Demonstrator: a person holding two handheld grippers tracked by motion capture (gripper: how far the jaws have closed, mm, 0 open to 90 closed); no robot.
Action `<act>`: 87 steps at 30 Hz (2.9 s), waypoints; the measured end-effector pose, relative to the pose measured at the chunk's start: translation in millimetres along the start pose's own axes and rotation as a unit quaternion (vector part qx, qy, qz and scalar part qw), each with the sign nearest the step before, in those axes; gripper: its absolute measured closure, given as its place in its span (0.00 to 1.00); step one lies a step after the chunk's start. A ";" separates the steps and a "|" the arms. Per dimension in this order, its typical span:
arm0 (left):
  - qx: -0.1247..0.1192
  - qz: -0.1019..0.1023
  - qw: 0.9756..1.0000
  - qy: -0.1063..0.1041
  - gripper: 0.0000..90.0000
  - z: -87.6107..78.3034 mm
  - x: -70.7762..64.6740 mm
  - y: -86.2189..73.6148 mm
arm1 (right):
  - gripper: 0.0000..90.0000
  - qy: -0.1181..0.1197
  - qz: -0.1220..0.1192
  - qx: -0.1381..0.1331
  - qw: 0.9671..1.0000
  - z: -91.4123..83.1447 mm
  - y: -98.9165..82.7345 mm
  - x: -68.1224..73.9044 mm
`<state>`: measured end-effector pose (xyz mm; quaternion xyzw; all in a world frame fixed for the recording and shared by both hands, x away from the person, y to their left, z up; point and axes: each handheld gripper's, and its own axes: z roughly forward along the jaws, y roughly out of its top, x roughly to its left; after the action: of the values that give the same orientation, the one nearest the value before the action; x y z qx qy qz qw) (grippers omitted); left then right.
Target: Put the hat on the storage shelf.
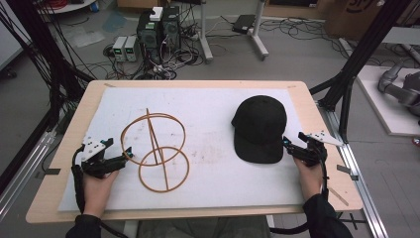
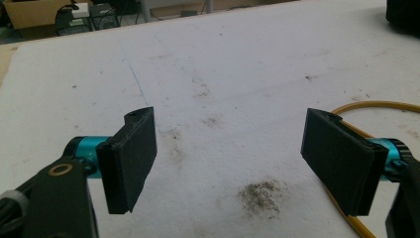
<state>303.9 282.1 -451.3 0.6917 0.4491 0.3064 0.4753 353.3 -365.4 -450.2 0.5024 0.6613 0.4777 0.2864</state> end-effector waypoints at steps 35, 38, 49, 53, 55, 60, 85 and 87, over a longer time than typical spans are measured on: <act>-0.031 0.057 0.998 0.005 0.24 -5.4 -11.4 -3.2 | 0.25 0.156 0.016 -0.011 0.988 38.8 26.3 -11.0; -0.036 0.065 0.997 0.008 0.24 -6.2 -13.2 -3.7 | 0.28 0.165 -0.003 -0.002 0.986 41.8 25.7 -5.7; -0.034 0.069 0.997 0.010 0.24 -5.5 -14.3 -3.7 | 0.82 0.127 -0.107 0.013 0.986 37.1 26.7 16.5; -0.033 0.068 0.997 0.010 0.24 -5.4 -14.2 -3.6 | 0.92 0.116 -0.111 0.012 0.987 33.9 26.5 15.4; -0.031 0.070 0.997 0.009 0.24 -5.4 -13.9 -3.4 | 0.92 0.115 -0.114 0.010 0.987 33.7 26.8 15.0; -0.034 0.069 0.997 0.011 0.25 -5.5 -14.5 -3.7 | 0.96 0.129 -0.101 0.014 0.986 27.3 27.9 14.2; -0.025 0.072 0.997 0.010 0.25 -4.2 -14.7 -2.9 | 0.53 0.168 -0.067 -0.018 0.983 28.8 26.9 19.7; -0.026 0.073 0.997 0.009 0.25 -4.4 -14.9 -3.1 | 0.56 0.172 -0.070 -0.018 0.982 29.8 27.7 19.5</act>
<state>293.1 270.6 -452.5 0.7070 0.3939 0.3584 0.4654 383.3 -335.8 -434.1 0.3602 0.7254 0.5478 0.2097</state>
